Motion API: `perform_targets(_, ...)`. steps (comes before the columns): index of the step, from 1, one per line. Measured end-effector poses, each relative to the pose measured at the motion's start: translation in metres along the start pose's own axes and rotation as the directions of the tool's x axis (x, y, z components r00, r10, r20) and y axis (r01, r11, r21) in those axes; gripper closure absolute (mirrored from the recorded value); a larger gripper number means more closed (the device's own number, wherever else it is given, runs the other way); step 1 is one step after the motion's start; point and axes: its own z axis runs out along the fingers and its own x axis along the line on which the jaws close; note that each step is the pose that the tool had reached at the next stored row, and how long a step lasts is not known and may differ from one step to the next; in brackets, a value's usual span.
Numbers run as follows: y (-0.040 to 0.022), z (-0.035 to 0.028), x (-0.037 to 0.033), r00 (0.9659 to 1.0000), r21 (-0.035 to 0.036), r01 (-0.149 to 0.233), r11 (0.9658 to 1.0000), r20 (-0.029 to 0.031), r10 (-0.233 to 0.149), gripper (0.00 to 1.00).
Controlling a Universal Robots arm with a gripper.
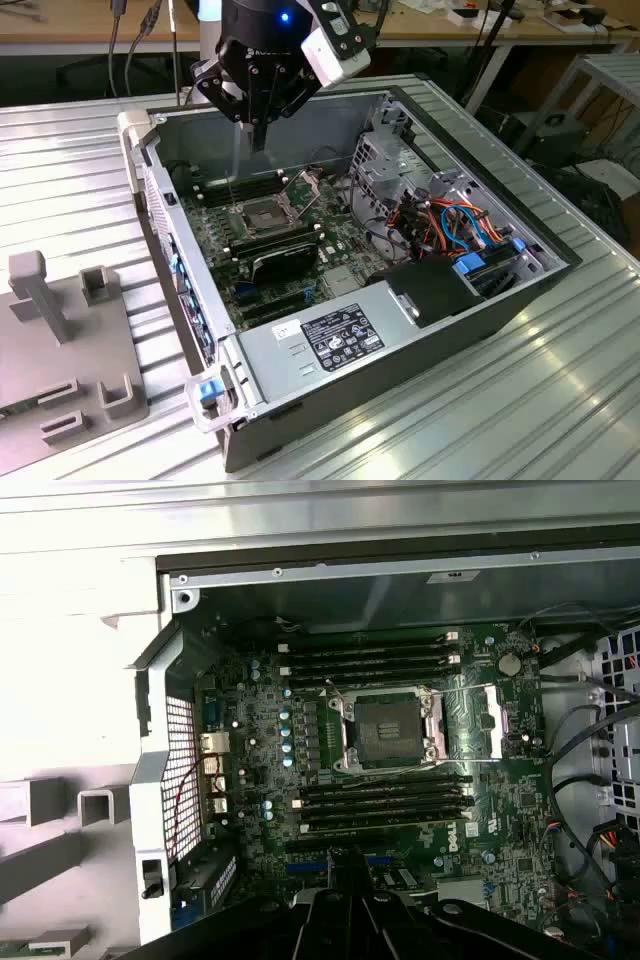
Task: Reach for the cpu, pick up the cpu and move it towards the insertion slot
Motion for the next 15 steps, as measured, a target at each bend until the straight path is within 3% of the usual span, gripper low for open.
perform_targets(15, -0.0005, -0.0001, 0.0062, 1.0, -0.0001, 0.0, 1.0, 0.0, 0.0, 0.89)
